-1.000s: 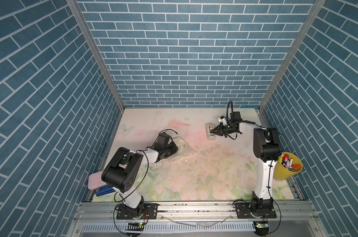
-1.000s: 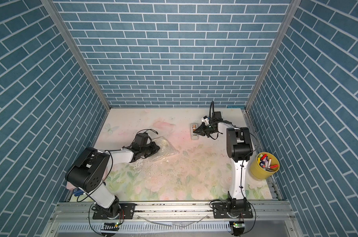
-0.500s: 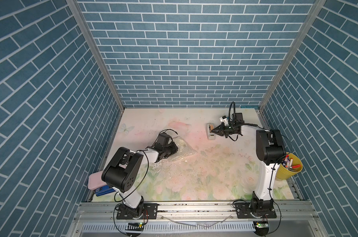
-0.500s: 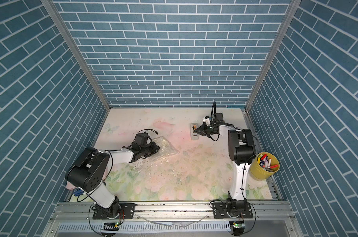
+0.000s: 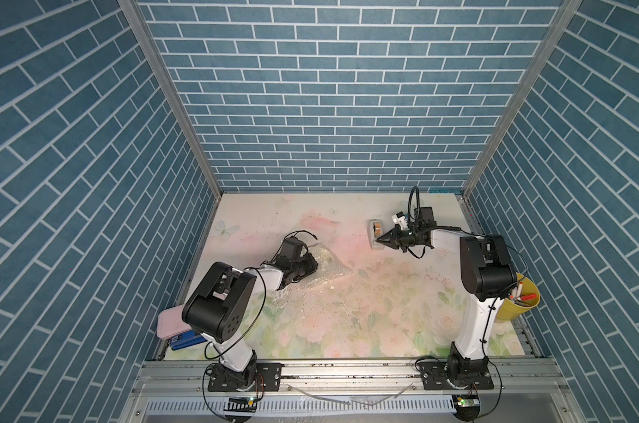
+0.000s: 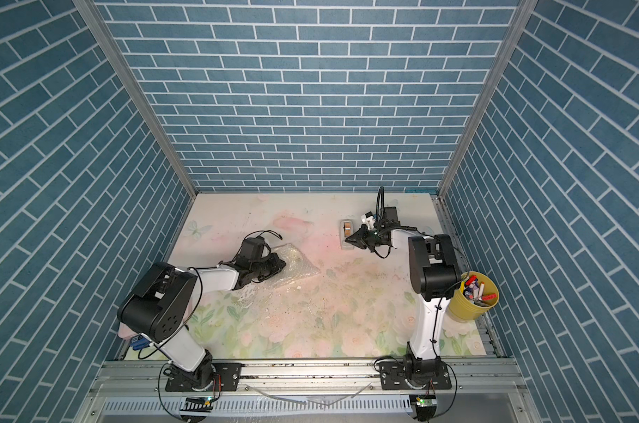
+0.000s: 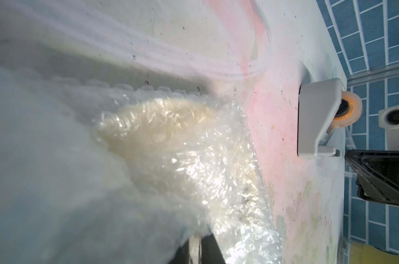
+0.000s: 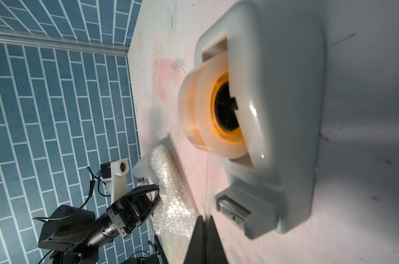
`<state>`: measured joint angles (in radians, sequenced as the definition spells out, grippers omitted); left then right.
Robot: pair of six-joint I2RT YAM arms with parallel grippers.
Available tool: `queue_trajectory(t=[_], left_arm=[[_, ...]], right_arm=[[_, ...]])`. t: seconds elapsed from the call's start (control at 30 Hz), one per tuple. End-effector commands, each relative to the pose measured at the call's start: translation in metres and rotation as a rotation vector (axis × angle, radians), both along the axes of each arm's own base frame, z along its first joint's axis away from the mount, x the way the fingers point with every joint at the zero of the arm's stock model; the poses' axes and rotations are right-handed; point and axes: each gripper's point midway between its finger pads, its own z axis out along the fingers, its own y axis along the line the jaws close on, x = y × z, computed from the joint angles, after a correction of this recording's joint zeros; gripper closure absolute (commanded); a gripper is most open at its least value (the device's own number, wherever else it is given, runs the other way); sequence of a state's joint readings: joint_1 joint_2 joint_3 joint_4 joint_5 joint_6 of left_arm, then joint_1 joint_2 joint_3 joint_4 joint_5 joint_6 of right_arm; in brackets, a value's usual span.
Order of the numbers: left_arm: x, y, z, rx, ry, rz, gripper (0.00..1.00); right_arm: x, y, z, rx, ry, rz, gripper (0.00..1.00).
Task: Wrap dinner plates in bubble wrap
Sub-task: Pull the tape from the tape cutter.
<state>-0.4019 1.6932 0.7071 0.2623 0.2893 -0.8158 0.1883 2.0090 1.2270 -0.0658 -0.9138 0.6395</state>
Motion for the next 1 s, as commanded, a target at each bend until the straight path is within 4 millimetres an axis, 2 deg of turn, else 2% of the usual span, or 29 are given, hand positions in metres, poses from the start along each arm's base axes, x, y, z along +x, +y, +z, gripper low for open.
queue_trajectory(t=[0.0,0.3,0.6,0.83,0.97], left_arm=[[-0.041,0.018,-0.053,0.104,0.206,0.002,0.86],[-0.042,0.017,-0.054,0.103,0.209,-0.004,0.86],[-0.041,0.017,-0.054,0.102,0.207,-0.001,0.86],[-0.042,0.017,-0.055,0.102,0.21,-0.002,0.86],[-0.042,0.017,-0.055,0.1,0.209,-0.001,0.86]], right_arm=[[-0.023,0.004,0.002,0.0,0.014,0.031,1.0],[-0.038,-0.001,-0.013,-0.041,0.031,0.015,1.0],[-0.045,-0.003,-0.018,-0.059,0.04,0.013,1.0],[-0.052,0.001,-0.014,-0.058,0.024,0.025,1.0],[-0.056,-0.001,-0.022,-0.082,0.033,0.018,1.0]])
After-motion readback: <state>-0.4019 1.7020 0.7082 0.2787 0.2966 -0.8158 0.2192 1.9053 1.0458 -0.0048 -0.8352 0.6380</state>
